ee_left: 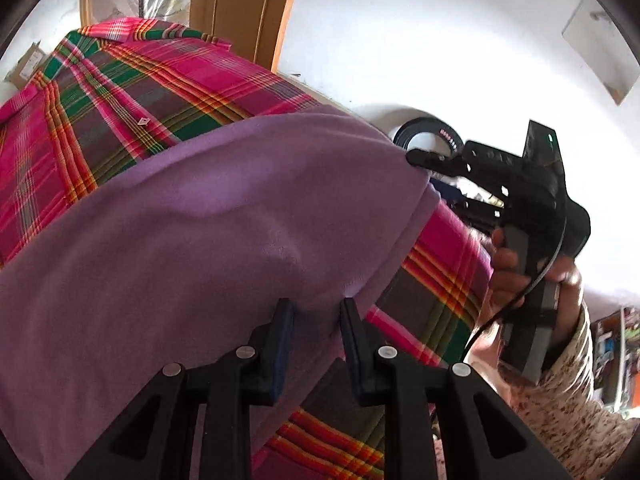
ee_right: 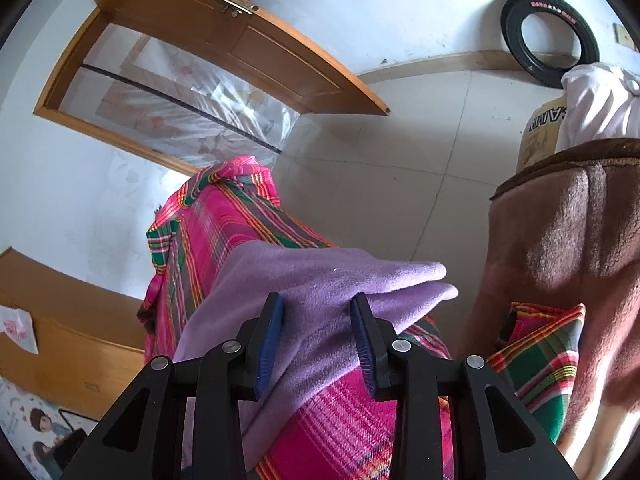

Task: Fold clothes

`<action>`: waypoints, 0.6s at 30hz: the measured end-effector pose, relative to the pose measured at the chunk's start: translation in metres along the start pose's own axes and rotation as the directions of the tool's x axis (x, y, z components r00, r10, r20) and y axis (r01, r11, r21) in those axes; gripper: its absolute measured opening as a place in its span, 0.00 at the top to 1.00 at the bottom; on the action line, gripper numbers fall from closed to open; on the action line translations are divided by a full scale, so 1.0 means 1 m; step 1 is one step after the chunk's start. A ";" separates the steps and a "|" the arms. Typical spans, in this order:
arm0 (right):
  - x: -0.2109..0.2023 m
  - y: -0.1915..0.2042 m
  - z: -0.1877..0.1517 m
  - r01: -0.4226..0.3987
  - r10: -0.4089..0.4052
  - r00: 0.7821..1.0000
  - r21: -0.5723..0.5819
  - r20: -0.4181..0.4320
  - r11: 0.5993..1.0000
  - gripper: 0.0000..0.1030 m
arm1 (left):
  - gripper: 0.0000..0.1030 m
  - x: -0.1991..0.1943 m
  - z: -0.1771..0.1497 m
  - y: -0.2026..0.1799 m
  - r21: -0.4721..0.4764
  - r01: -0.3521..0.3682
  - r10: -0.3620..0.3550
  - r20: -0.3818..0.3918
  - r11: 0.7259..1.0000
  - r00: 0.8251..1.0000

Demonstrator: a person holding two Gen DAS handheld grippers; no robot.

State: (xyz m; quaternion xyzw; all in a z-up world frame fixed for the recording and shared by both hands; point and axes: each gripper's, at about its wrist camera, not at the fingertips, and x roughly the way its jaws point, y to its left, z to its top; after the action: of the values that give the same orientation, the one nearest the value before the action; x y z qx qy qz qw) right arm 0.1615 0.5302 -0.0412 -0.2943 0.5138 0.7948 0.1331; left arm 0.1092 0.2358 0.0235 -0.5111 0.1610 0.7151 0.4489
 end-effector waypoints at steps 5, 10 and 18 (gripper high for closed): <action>0.002 0.000 0.000 0.001 -0.001 1.000 0.009 0.001 1.000 0.65 | 0.76 -0.002 -0.003 -0.008 0.041 -0.055 0.055 0.012 0.998 0.998; 0.001 0.003 0.000 0.014 -0.014 1.000 -0.010 0.010 1.000 0.66 | 0.88 -0.010 -0.006 -0.006 0.036 -0.055 0.053 0.045 0.998 0.998; -0.003 0.016 0.001 0.070 -0.064 0.996 -0.093 0.068 0.993 0.92 | 0.96 -0.015 -0.007 -0.004 0.029 -0.025 0.022 0.093 0.999 0.995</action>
State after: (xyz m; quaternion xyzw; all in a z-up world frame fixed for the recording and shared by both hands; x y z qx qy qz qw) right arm 0.1552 0.5239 -0.0272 -0.2916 0.4606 0.8225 0.1621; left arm 0.1180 0.2257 0.0344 -0.4686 0.1567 0.7409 0.4549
